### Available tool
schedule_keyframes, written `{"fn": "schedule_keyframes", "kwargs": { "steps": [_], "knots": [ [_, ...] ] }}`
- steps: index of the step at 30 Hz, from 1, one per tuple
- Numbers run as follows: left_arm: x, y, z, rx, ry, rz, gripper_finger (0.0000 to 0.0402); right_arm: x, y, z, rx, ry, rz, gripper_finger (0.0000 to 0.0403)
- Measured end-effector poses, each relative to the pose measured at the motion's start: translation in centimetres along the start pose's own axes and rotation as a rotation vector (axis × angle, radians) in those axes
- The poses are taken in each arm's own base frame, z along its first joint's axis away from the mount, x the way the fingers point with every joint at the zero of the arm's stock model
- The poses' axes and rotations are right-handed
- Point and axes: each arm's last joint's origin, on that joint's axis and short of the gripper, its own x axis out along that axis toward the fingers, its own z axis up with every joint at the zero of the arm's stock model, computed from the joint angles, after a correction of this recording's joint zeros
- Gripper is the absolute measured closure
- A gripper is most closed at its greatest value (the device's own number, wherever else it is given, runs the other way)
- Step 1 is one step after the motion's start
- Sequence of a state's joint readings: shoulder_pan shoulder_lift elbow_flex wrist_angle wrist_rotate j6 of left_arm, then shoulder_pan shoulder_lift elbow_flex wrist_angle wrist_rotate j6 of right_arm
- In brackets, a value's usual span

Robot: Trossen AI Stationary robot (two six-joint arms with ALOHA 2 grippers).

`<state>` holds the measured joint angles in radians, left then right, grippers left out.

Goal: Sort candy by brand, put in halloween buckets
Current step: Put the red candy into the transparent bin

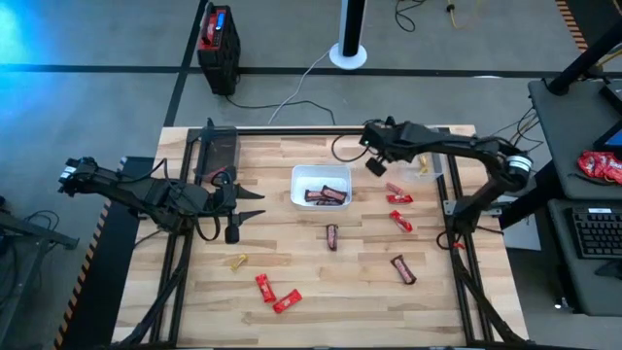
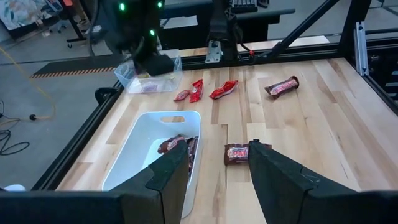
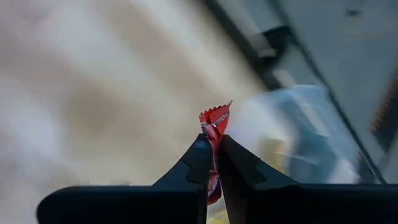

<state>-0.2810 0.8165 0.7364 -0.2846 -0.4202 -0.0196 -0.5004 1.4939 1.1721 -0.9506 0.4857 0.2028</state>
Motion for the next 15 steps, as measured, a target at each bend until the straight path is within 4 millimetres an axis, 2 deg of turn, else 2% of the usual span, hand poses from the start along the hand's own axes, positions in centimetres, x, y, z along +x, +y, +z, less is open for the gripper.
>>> {"fn": "schedule_keyframes", "kwargs": {
  "steps": [4, 9, 15],
  "knots": [
    [0.0, 0.0, 0.0, -0.007, 0.000, 0.000, 0.0251, -0.7, -1.8, -0.5, 0.166, -0.021, -0.116, 0.0386],
    [0.1, 0.0, -0.2, -0.015, 0.004, 0.000, 0.0251, 0.3, -3.2, -1.5, 0.393, 0.079, -0.212, 0.0386],
    [0.3, -0.1, -0.8, -0.022, 0.025, 0.001, 0.0251, 2.2, -3.2, -1.7, 0.413, 0.181, -0.251, 0.0364]
  ]
}}
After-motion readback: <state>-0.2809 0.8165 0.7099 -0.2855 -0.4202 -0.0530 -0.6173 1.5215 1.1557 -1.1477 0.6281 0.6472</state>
